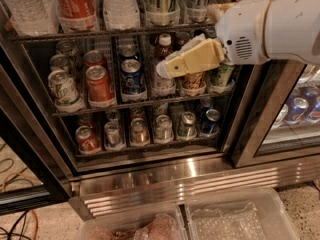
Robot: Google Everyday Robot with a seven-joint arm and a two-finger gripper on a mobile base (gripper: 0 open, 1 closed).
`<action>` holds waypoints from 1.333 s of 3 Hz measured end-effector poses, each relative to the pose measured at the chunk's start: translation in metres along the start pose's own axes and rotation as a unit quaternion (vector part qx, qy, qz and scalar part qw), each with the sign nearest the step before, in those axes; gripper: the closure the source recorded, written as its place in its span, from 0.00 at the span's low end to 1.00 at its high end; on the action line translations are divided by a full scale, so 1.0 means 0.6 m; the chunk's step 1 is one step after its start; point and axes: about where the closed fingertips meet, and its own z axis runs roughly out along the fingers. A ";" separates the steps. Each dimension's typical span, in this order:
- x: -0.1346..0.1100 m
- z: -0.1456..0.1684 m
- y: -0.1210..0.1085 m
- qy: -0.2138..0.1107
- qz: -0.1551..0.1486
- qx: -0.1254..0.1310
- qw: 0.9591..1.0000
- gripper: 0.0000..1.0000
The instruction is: Pick green can from top shelf of fridge
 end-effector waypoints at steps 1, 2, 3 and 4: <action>-0.006 0.023 -0.015 -0.028 0.005 0.041 0.999 0.00; -0.010 0.032 -0.031 -0.037 0.004 0.072 0.997 0.00; -0.012 0.033 -0.030 -0.038 0.003 0.072 0.997 0.00; -0.030 0.058 -0.031 -0.051 0.000 0.069 0.996 0.00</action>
Offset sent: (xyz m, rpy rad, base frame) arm 0.0411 0.0020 -0.0049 0.0769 -0.1203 -0.1698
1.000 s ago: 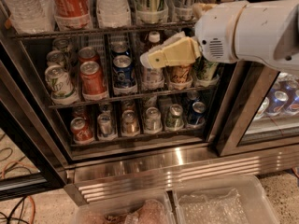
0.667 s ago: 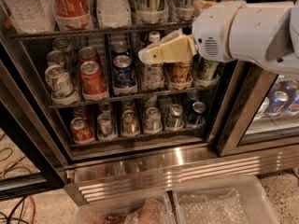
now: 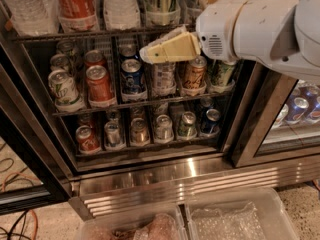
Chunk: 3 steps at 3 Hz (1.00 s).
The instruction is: Pick green can from top shelf of fridge
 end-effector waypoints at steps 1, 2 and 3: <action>-0.012 0.027 -0.003 -0.018 0.000 0.007 1.000 0.00; -0.017 0.052 -0.005 -0.034 0.004 0.015 0.999 0.00; -0.010 0.067 -0.008 -0.042 0.017 0.024 0.999 0.00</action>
Offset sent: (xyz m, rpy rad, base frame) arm 0.0404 0.0308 -0.0060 0.0942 -0.0658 -0.0304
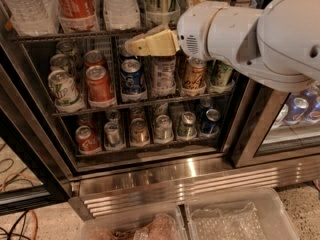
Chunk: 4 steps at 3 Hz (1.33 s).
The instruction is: Pick green can from top shelf of fridge
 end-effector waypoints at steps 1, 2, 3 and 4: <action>0.010 0.016 -0.005 -0.005 0.013 0.005 1.000 0.00; 0.001 0.030 -0.019 -0.016 0.012 0.011 1.000 0.00; -0.023 0.049 -0.028 -0.033 0.002 0.008 0.999 0.00; -0.022 0.056 -0.028 -0.035 0.004 0.005 0.999 0.00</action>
Offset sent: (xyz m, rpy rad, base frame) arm 0.0392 -0.0003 0.0037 0.0645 -0.0296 -0.0303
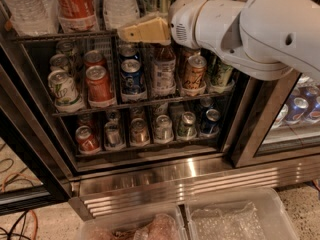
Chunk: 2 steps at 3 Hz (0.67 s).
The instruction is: Pick green can from top shelf of fridge
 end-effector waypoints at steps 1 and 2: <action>0.001 0.012 -0.002 -0.004 0.005 0.001 1.000 0.00; 0.003 0.015 -0.009 -0.005 0.009 0.010 1.000 0.13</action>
Offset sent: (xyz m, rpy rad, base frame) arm 0.0183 -0.0061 -0.0056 0.0359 0.0085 -0.0453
